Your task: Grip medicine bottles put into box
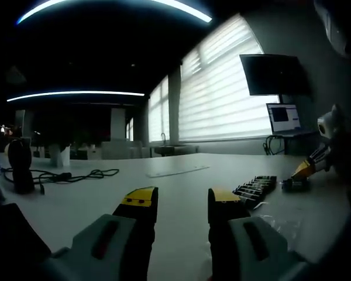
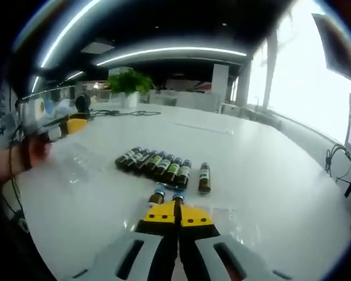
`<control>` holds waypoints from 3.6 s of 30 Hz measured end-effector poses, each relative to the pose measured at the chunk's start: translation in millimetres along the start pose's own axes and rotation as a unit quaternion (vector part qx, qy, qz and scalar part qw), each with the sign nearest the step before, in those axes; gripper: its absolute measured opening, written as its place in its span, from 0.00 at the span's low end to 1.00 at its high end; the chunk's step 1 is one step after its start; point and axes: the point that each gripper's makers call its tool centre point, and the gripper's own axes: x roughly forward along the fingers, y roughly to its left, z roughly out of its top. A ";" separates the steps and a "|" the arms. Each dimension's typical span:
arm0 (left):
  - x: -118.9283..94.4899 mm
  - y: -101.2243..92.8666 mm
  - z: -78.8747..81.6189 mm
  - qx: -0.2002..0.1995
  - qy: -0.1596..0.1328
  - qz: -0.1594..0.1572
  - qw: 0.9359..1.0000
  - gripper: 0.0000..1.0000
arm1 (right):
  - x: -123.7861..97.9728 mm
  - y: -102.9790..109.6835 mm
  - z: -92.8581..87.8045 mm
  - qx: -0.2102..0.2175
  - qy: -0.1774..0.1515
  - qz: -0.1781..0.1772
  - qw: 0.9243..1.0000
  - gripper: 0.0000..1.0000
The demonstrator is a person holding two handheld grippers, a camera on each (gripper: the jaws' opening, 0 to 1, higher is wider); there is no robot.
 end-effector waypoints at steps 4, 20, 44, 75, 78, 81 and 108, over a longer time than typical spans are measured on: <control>-0.1 -0.1 0.2 0.000 0.000 0.000 1.000 0.27 | 0.2 -3.4 3.4 0.022 -0.003 0.003 1.000 0.00; -0.9 0.1 2.2 -0.003 -0.004 0.001 1.000 0.27 | 9.9 6.2 26.6 -0.078 0.003 0.093 0.993 0.20; -1.9 5.0 2.5 -0.009 -0.006 0.009 1.000 0.27 | 55.4 60.7 82.5 -0.196 0.032 0.302 0.932 0.33; -2.1 12.2 2.1 -0.017 -0.010 0.017 1.000 0.27 | 93.3 108.5 71.6 -0.316 0.095 0.424 0.843 0.47; -2.1 12.6 2.0 -0.018 -0.011 0.016 1.000 0.27 | 98.8 113.8 68.1 -0.321 0.105 0.430 0.837 0.48; -2.1 13.5 2.0 -0.021 -0.013 0.015 1.000 0.27 | 104.6 117.8 62.8 -0.331 0.114 0.431 0.831 0.48; -2.1 13.5 5.9 -0.040 -0.027 0.010 0.999 0.27 | 116.5 127.1 35.6 -0.356 0.163 0.439 0.809 0.43</control>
